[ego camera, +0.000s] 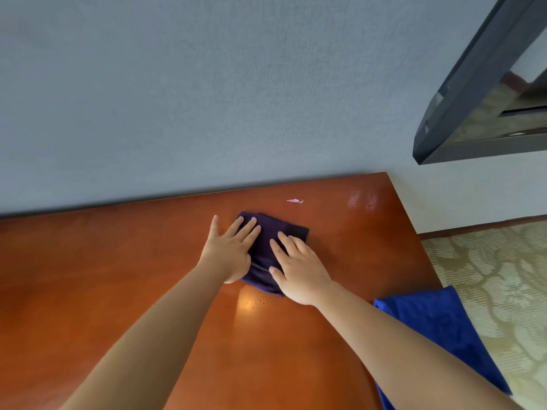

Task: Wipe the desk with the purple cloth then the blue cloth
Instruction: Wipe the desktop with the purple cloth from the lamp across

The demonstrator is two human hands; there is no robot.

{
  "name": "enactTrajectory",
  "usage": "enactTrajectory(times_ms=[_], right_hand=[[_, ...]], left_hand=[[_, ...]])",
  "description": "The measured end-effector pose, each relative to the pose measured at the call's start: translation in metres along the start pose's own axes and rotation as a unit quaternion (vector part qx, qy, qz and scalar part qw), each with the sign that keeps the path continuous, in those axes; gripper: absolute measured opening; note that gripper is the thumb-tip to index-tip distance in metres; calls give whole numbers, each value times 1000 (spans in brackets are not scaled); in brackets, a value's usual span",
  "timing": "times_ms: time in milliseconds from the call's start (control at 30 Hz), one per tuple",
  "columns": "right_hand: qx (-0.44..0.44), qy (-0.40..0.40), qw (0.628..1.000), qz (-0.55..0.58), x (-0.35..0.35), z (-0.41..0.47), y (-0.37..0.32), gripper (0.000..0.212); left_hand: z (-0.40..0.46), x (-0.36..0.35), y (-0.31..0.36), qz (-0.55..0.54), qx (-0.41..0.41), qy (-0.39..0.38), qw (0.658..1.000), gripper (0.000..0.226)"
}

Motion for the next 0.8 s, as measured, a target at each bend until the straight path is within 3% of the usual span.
enactTrajectory(times_ms=[233,433,600,800], right_hand=[[56,19,998,-20,0,18,11,64],[37,48,998,2,1,46,19,67],[13,92,996,-4,0,52,28,71],[-9,125,992,-24,2,37,49,66]], left_hand=[[28,14,-15,56,-13,3,998,70],[60,37,-18,116,-22,82,990,69],[82,41,-19,8,-25,77,997,83],[103,42,11,-129,-36,78,988,70]])
Point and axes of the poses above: each hand's wrist, its own z-axis towards the middle knuckle, its own x-axis out of the back of the hand, y = z × x, the point moved 5 cm from there along z, towards the middle knuckle, and after that the axes turned 8 degrees about y, right-handed, at the moved point
